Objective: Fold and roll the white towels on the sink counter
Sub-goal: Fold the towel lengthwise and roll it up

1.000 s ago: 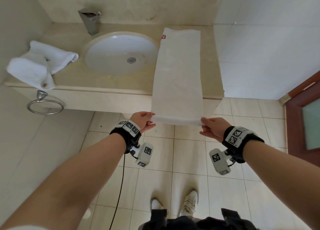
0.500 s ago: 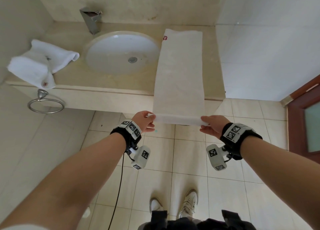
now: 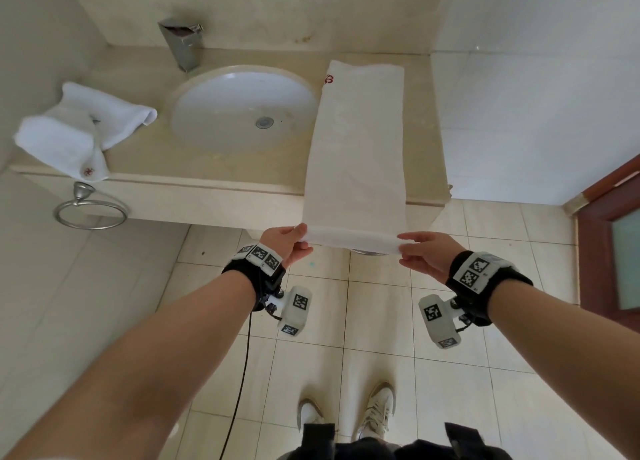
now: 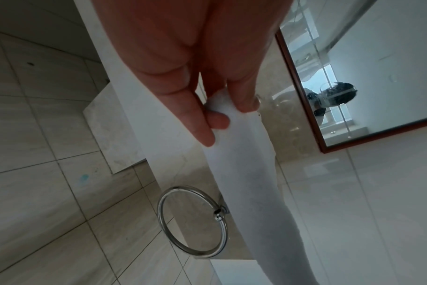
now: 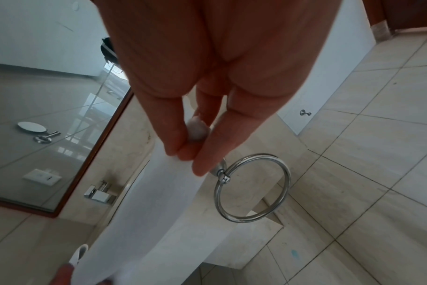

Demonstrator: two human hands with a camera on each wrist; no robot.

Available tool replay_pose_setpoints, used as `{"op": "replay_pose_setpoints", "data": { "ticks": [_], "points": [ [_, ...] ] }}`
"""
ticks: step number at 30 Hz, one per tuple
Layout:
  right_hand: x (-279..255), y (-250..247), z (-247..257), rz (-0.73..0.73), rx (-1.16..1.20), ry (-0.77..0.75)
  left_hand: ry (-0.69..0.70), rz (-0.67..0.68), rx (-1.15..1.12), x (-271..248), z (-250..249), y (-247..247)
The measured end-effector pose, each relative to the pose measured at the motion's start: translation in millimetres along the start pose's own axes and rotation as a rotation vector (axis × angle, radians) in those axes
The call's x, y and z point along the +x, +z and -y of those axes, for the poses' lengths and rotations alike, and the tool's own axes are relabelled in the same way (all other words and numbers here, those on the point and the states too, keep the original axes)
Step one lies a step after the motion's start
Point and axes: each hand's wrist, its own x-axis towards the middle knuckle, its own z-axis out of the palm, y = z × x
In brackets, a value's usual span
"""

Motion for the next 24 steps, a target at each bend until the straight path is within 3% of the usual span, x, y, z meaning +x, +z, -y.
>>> {"op": "replay_pose_setpoints", "data": {
  "ticks": [8,12,17,21,24],
  "points": [
    [5,1,1,-0.047,-0.111,-0.048,0.087,-0.055,0.220,-3,-5,10],
    [6,3,2,-0.040,-0.130,-0.041,0.253,-0.099,0.479,-1,-7,13],
    [8,1,6,0.001,-0.028,0.000,0.547,-0.148,1.131,-1,2,15],
    [10,-1,8,0.044,0.040,0.033,0.902,0.113,1.667,-8,9,33],
    [11,-3,12,0.072,0.059,0.056,0.986,0.131,1.806,-1,13,53]
  ]
}}
